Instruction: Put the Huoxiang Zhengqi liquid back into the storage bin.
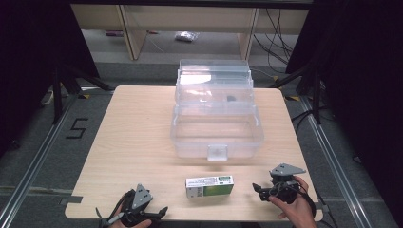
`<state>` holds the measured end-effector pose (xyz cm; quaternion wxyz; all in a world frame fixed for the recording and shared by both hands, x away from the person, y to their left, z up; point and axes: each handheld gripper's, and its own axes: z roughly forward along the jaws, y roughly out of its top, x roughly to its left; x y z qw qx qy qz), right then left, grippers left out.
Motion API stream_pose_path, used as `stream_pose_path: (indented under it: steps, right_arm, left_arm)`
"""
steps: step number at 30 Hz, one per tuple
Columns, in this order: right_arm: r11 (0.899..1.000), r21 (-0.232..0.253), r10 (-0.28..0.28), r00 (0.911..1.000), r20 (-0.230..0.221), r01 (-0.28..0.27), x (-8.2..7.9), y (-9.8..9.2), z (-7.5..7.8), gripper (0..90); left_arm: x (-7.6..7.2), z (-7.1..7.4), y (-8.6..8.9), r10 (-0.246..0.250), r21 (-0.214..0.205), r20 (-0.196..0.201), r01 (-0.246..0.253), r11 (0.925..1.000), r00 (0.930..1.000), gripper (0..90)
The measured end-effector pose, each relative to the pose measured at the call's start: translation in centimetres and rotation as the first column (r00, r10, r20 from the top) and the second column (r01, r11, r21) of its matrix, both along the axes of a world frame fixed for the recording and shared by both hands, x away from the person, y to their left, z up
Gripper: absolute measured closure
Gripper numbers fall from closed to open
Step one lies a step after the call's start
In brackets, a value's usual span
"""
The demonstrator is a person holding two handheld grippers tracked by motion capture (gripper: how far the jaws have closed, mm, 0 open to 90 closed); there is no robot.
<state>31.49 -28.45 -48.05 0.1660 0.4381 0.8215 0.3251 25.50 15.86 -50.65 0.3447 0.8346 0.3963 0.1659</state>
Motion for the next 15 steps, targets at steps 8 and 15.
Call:
stream_pose_path:
  steps: [8,15]
  right_arm:
    - [0.999,0.000,0.036,0.9993,-0.012,-0.036,-0.1,0.9,0.7,18.1]
    - [0.999,0.008,0.053,0.9986,0.003,-0.053,-0.1,1.3,1.7,18.3]
  left_arm:
    - [0.0,-0.2,-0.2,0.025,-0.022,0.006,-0.025,0.9994,0.9997,14.8]
    - [0.1,-0.2,-0.1,0.007,-0.017,0.003,-0.007,0.9998,1.0000,14.8]
